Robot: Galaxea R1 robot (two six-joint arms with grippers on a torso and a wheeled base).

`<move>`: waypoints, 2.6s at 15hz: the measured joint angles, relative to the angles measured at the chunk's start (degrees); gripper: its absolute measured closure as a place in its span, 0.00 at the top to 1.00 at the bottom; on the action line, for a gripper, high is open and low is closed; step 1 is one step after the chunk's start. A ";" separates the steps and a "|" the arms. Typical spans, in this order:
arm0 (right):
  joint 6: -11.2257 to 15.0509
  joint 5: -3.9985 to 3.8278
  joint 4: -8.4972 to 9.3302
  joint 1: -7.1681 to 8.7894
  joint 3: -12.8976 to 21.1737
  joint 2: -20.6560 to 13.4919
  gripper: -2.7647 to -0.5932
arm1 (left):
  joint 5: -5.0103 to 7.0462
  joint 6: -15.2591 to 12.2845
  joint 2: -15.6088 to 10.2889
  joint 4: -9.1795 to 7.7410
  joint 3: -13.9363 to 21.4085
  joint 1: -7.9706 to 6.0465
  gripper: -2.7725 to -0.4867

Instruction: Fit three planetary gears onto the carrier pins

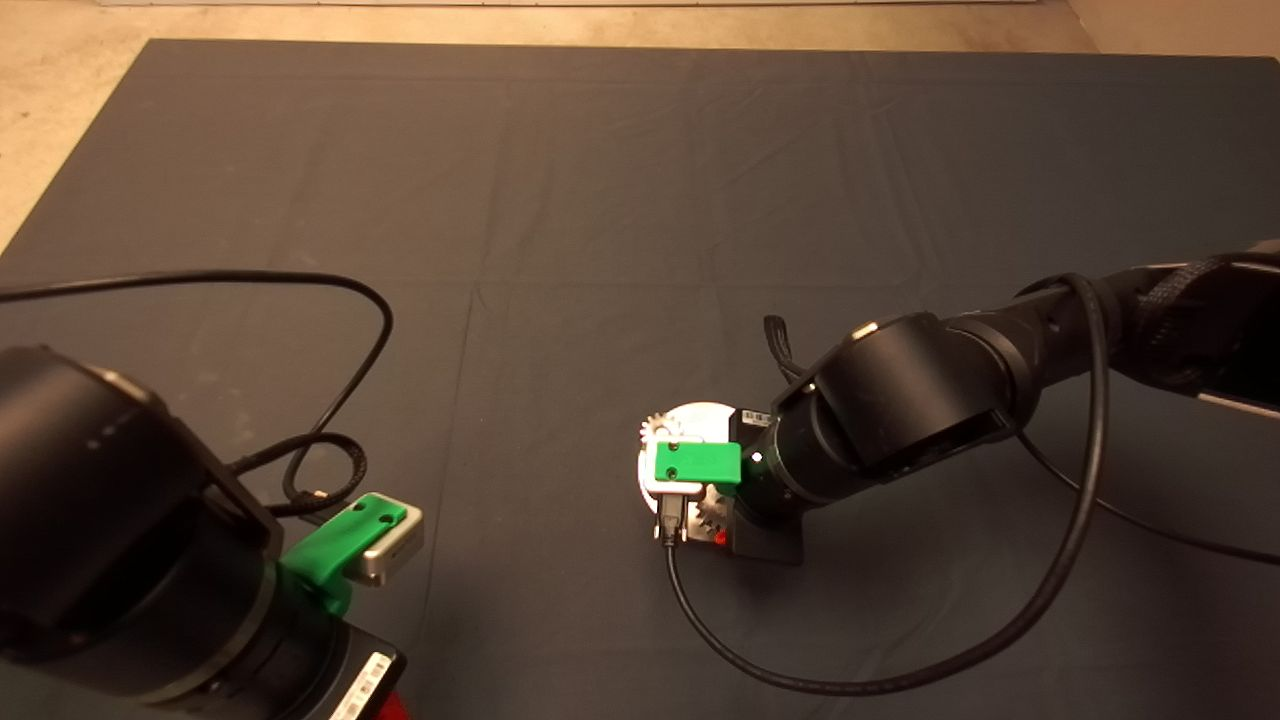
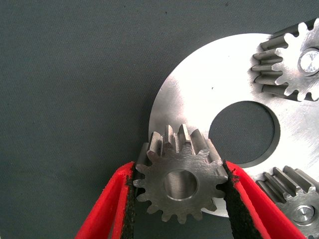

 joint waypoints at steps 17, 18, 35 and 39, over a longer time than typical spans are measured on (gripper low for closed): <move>-0.01 -0.02 0.07 -0.80 -1.29 0.01 0.22 | 0.00 0.00 0.00 -0.01 0.00 0.00 0.61; 0.00 0.00 0.10 -0.80 -1.29 0.01 0.22 | 0.00 0.00 0.00 0.00 0.00 0.00 0.61; 0.00 -0.02 1.61 -1.06 -1.29 0.16 0.22 | 0.00 0.00 0.00 0.01 0.00 0.00 0.61; -0.01 -0.02 1.62 -1.06 -1.29 0.16 0.22 | 0.00 0.00 0.00 0.00 0.00 0.00 0.61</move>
